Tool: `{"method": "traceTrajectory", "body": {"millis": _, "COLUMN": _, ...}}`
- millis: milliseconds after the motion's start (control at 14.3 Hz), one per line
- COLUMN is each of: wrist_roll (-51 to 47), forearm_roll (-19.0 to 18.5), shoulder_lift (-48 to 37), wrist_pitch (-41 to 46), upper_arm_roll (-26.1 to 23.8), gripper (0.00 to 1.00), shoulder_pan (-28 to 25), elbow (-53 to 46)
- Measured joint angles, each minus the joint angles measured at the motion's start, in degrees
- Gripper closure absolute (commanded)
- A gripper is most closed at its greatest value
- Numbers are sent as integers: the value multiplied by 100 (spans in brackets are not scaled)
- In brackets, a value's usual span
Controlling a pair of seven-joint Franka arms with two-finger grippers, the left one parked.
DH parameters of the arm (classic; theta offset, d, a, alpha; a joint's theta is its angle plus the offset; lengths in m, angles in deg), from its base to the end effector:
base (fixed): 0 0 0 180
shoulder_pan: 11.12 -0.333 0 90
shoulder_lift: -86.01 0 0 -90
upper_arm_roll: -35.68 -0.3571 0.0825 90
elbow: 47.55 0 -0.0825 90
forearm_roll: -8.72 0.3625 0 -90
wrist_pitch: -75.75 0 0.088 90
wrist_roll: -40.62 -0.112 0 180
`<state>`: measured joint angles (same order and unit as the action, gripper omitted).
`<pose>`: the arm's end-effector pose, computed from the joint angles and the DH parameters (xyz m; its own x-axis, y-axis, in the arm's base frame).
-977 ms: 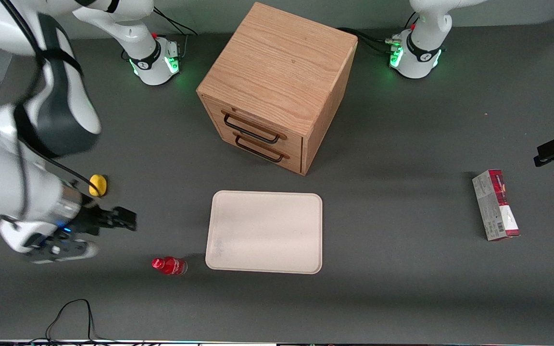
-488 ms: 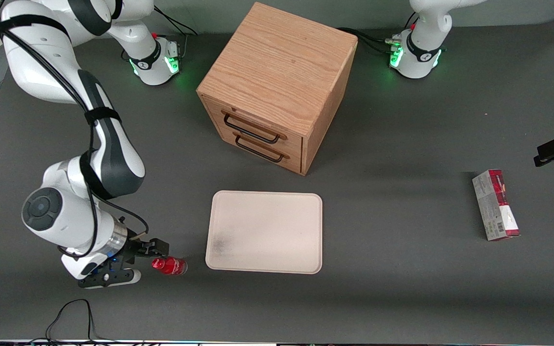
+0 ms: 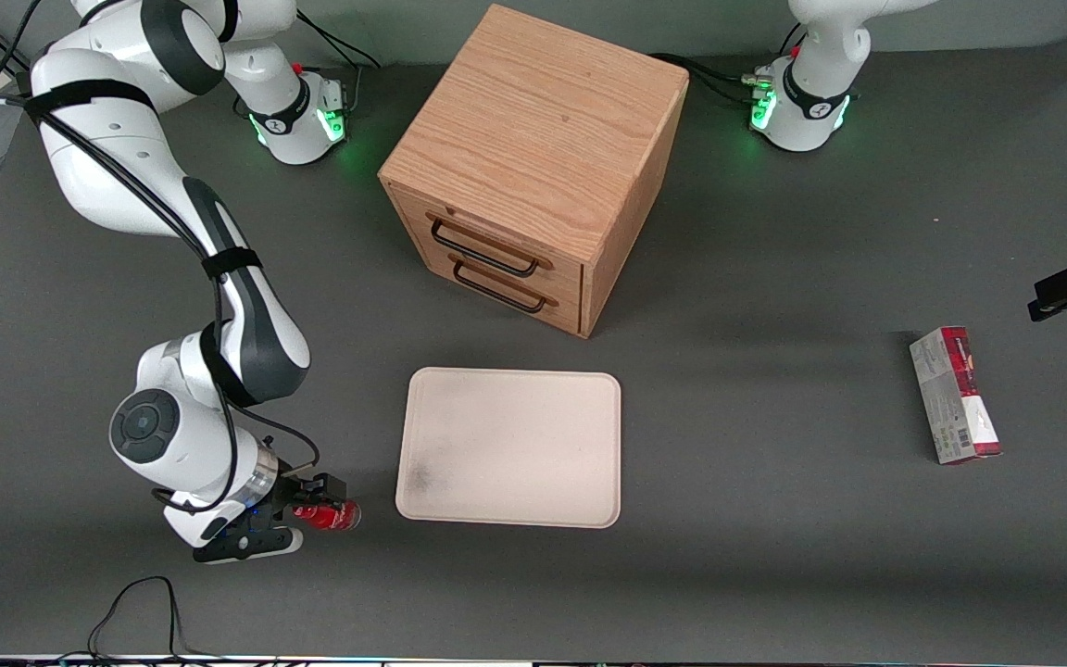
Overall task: Place coke bottle on tray
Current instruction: 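Lower the open right gripper over the red Coca-Cola bottle, then close the right gripper on the red Coca-Cola bottle and lift it, then carry the bottle onto the white tray and lower it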
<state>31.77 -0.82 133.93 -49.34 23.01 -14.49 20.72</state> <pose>0.7711 0.1553 0.3371 0.9784 0.1187 0.1690 0.1271 -0.9911 -0.0394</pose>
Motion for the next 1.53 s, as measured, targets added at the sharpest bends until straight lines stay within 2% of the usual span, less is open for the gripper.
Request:
{"method": "traceTrajectory", "body": {"millis": 70, "wrist_roll": 1, "forearm_roll": -1, "shoulder_lift": 6, "wrist_pitch": 0, "upper_arm_roll": -1, "gripper": 58, "shoulder_pan": -1, "elbow": 0}}
{"method": "traceTrajectory", "body": {"millis": 140, "wrist_roll": 1, "forearm_roll": -2, "shoulder_lift": 6, "wrist_pitch": 0, "upper_arm_roll": -2, "gripper": 85, "shoulder_pan": -2, "elbow": 0}}
{"method": "traceTrajectory", "body": {"millis": 209, "wrist_roll": 1, "forearm_roll": -2, "shoulder_lift": 6, "wrist_pitch": 0, "upper_arm_roll": -2, "gripper": 100, "shoulder_pan": -2, "elbow": -1}}
{"method": "traceTrajectory", "body": {"millis": 698, "wrist_roll": 2, "forearm_roll": -29, "shoulder_lift": -54, "wrist_pitch": 203, "upper_arm_roll": 1, "gripper": 100, "shoulder_pan": 3, "elbow": -50}}
{"method": "traceTrajectory", "body": {"millis": 1116, "wrist_roll": -34, "forearm_roll": -36, "shoulder_lift": -1382, "wrist_pitch": 2135, "upper_arm_roll": -25, "gripper": 100, "shoulder_pan": 2, "elbow": -373}}
{"method": "traceTrajectory", "body": {"millis": 1326, "wrist_roll": -572, "forearm_roll": -31, "shoulder_lift": -1782, "wrist_pitch": 2394, "upper_arm_roll": -362, "gripper": 100, "shoulder_pan": -35, "elbow": -362}}
{"method": "traceTrajectory", "body": {"millis": 1535, "wrist_roll": -1309, "forearm_roll": -33, "shoulder_lift": -1755, "wrist_pitch": 2183, "upper_arm_roll": -730, "gripper": 100, "shoulder_pan": -196, "elbow": -221}}
